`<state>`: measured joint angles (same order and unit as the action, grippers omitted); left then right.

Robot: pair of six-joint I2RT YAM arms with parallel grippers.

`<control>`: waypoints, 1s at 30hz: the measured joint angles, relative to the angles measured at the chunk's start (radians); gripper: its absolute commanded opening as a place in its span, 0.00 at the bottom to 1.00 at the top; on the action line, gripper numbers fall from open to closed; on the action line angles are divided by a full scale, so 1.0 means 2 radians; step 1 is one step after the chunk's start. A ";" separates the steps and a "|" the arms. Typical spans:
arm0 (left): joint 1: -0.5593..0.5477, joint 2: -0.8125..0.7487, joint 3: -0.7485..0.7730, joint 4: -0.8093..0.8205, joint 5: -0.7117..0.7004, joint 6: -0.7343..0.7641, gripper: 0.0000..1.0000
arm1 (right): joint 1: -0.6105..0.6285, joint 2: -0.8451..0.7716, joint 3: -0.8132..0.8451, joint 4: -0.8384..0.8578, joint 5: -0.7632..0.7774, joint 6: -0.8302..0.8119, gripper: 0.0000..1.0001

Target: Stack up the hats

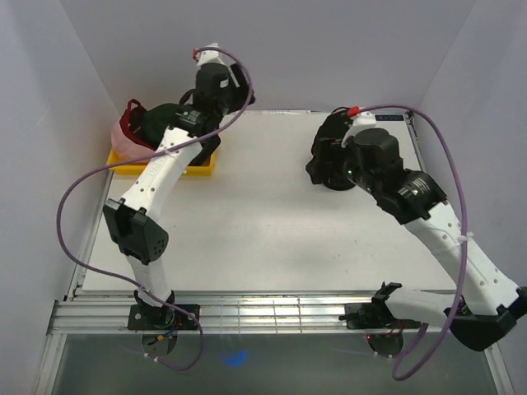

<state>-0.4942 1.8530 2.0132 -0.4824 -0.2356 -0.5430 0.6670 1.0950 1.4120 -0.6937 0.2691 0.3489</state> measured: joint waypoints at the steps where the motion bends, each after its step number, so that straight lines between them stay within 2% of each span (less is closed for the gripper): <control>1: 0.018 -0.016 -0.009 -0.014 -0.020 0.002 0.79 | 0.000 0.020 0.004 0.004 -0.026 -0.003 0.89; 7: 0.143 -0.056 -0.053 -0.068 -0.113 0.010 0.82 | 0.000 0.089 0.002 0.017 -0.145 -0.013 0.89; 15: 0.292 -0.027 -0.068 -0.127 -0.119 -0.002 0.82 | 0.000 0.099 -0.006 0.043 -0.201 -0.024 0.89; 20: 0.321 0.000 -0.070 -0.129 -0.088 0.004 0.79 | 0.000 0.099 -0.024 0.061 -0.205 -0.033 0.89; 30: 0.322 0.029 -0.068 -0.072 0.014 0.014 0.72 | 0.000 0.101 -0.054 0.079 -0.209 -0.039 0.89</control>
<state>0.1505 1.9110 1.8774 -0.6262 -0.2077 -0.5159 0.6670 1.2976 1.3045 -0.5350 -0.1486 0.2703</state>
